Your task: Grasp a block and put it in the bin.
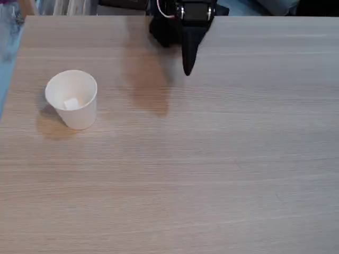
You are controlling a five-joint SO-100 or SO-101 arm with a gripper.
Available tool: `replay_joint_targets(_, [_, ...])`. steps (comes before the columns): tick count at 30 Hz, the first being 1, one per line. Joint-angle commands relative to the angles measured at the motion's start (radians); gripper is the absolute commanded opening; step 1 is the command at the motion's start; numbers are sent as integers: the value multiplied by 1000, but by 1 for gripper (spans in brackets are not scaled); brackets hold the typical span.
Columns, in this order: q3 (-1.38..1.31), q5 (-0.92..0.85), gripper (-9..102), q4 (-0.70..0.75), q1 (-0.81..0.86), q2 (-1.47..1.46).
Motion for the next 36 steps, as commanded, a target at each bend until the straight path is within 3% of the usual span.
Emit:
replay_joint_targets(1, [37,20,0,29,5,34])
replay_joint_targets(22, [356,-74,0,18,-31,264])
replay_joint_targets(36, [380,-74,0,97,-34,382])
